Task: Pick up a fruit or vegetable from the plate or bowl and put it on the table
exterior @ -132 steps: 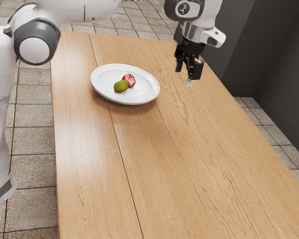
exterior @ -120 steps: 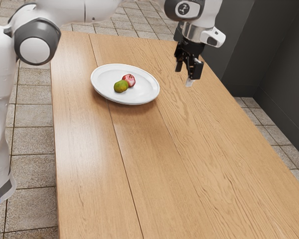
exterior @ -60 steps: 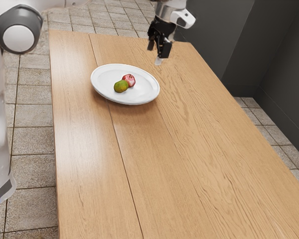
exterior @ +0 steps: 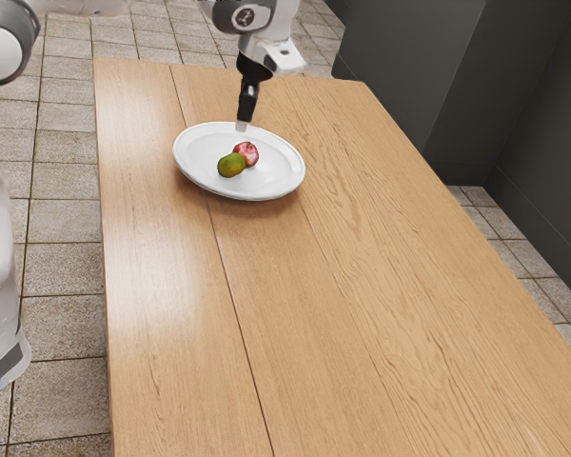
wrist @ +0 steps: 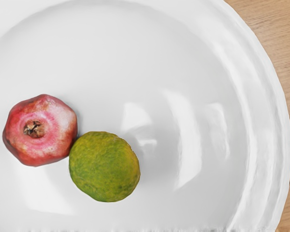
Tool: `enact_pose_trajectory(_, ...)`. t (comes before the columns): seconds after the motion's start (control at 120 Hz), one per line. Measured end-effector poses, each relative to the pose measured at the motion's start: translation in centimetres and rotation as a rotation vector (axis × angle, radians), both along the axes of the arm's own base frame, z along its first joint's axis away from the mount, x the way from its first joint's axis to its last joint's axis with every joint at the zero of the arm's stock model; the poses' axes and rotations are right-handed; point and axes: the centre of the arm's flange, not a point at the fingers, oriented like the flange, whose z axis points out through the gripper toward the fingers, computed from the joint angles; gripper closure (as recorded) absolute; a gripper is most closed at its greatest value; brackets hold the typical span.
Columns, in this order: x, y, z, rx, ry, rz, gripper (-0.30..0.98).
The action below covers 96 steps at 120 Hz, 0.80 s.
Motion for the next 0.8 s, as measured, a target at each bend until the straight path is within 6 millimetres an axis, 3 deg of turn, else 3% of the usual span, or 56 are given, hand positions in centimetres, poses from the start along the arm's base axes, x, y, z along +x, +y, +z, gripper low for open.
enact_pose_trajectory(0.2, 0.1, 3.1, -1.7, 0.039, -0.015, -0.130, 0.00)
enact_pose_trajectory(0.625, 2.2, 3.4, -5.3, 0.047, 0.009, -0.365, 0.00)
enact_pose_trajectory(0.8, 1.9, 4.4, -6.4, 0.041, 0.022, -0.402, 0.00)
